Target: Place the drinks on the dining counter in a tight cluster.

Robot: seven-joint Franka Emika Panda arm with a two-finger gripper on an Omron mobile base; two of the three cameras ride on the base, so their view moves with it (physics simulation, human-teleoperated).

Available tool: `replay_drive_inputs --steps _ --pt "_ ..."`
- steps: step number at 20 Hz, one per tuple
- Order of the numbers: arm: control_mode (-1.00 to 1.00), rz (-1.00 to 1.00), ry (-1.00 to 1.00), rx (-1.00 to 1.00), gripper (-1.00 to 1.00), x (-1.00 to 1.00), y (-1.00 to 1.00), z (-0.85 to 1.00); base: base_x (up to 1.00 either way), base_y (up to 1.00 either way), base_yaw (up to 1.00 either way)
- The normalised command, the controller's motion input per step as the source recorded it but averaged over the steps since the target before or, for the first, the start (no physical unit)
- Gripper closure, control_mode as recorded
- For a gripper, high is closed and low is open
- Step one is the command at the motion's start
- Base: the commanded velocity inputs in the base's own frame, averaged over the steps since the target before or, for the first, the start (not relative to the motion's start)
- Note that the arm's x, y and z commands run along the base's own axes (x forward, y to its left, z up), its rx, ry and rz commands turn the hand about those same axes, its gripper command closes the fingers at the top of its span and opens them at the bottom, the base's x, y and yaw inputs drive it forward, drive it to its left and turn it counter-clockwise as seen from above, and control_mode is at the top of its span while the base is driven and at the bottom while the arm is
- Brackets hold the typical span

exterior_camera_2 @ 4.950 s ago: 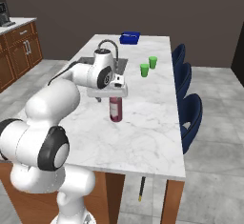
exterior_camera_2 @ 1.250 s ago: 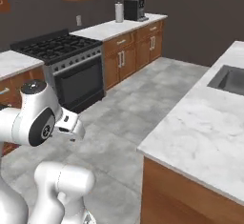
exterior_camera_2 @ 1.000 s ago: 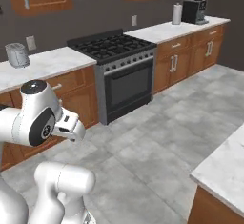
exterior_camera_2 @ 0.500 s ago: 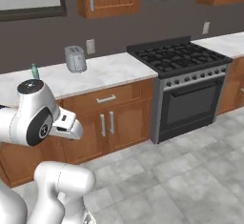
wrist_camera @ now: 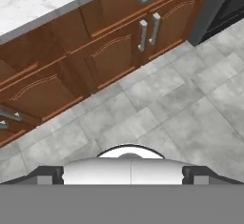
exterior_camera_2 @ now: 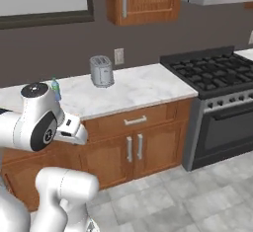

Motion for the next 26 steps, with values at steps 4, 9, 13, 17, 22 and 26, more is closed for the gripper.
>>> replay_drive_inputs --steps 4,9,13,17,22,26 --pt "1.0 0.0 0.0 0.0 -1.0 0.0 0.0 0.0 0.42 0.99 0.62" --pt "1.0 0.0 0.0 0.0 -1.0 0.0 0.0 0.0 0.53 0.79 0.59" --pt "1.0 0.0 0.0 0.0 -1.0 0.0 0.0 0.0 0.37 0.22 0.33" --pt "1.0 0.0 0.0 0.0 -1.0 0.0 0.0 0.0 0.32 0.0 0.07" --pt "1.0 0.0 0.0 0.0 -1.0 0.0 0.0 0.0 0.58 0.09 0.0" --pt "1.0 0.0 0.0 0.0 -1.0 0.0 0.0 0.0 0.8 0.22 0.0"
